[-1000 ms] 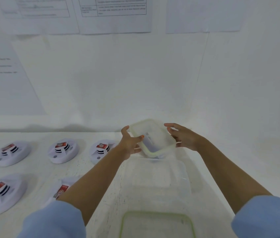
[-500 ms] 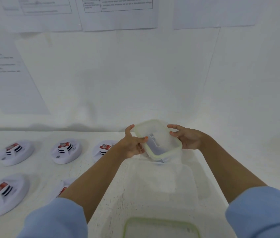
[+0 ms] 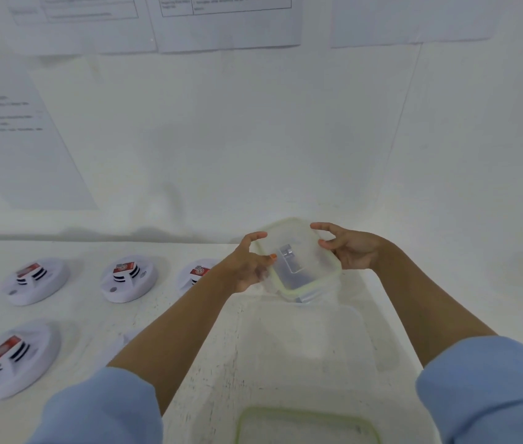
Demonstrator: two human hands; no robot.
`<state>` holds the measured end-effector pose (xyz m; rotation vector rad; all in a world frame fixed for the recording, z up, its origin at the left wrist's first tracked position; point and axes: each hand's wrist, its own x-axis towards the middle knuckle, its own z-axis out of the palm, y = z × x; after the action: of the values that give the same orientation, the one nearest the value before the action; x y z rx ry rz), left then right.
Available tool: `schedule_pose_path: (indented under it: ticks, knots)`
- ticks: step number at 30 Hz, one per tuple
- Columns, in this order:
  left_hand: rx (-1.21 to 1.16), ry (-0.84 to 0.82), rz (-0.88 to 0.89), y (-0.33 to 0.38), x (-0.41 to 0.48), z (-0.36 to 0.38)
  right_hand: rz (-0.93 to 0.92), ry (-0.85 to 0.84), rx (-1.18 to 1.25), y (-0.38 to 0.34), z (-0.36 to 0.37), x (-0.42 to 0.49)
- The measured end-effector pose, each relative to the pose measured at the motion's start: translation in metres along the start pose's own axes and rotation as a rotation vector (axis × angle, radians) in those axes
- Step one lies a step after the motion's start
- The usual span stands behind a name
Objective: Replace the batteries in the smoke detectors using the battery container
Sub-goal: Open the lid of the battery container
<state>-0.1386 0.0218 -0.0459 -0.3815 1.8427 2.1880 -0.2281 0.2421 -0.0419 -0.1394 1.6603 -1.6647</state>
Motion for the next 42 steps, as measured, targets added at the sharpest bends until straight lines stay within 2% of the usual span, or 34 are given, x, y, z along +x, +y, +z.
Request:
schedule_pose_path:
  ticks: [2, 5, 10, 13, 15, 17, 19, 21, 24, 27, 30, 33, 42]
  knots:
    - [0.009, -0.001, -0.009, 0.000, -0.001, 0.000, 0.003, 0.021, 0.019, -0.004, 0.004, -0.001]
    - [0.081, 0.010, 0.015, 0.005, -0.004, 0.008, -0.007, 0.139, 0.072, -0.013, 0.008, -0.001]
    - [0.177, 0.024, -0.015, 0.012, -0.003, 0.009, -0.031, 0.186, -0.143, -0.010, 0.013, -0.014]
    - [0.356, 0.124, 0.074, 0.017, 0.004, 0.004, -0.021, 0.251, -0.271, -0.006, 0.015, -0.034]
    - [0.310, 0.141, 0.164, 0.018, 0.005, 0.003, 0.039, 0.213, -0.337, -0.005, 0.015, -0.050]
    - [0.210, 0.117, 0.168, 0.015, 0.006, 0.003, 0.085, 0.153, -0.364, -0.003, 0.018, -0.063]
    - [0.222, 0.137, 0.153, 0.012, 0.007, -0.001, 0.062, 0.160, -0.352, 0.001, 0.021, -0.068]
    - [0.265, 0.170, 0.120, 0.012, 0.006, -0.007, -0.011, 0.245, -0.334, 0.003, 0.020, -0.068]
    - [0.358, 0.149, -0.022, 0.018, -0.003, -0.014, -0.122, 0.402, -0.267, 0.005, 0.019, -0.062]
    - [0.447, 0.136, -0.112, 0.020, -0.011, -0.013, -0.150, 0.464, -0.170, 0.008, 0.024, -0.052]
    - [0.488, 0.117, -0.088, 0.021, -0.018, -0.013, -0.173, 0.492, -0.081, 0.010, 0.029, -0.045]
    - [0.473, 0.094, -0.049, 0.022, -0.024, -0.017, -0.163, 0.486, -0.106, 0.009, 0.030, -0.052]
    - [0.335, 0.155, 0.191, 0.029, -0.038, -0.022, -0.242, 0.480, -0.039, -0.008, 0.035, -0.080]
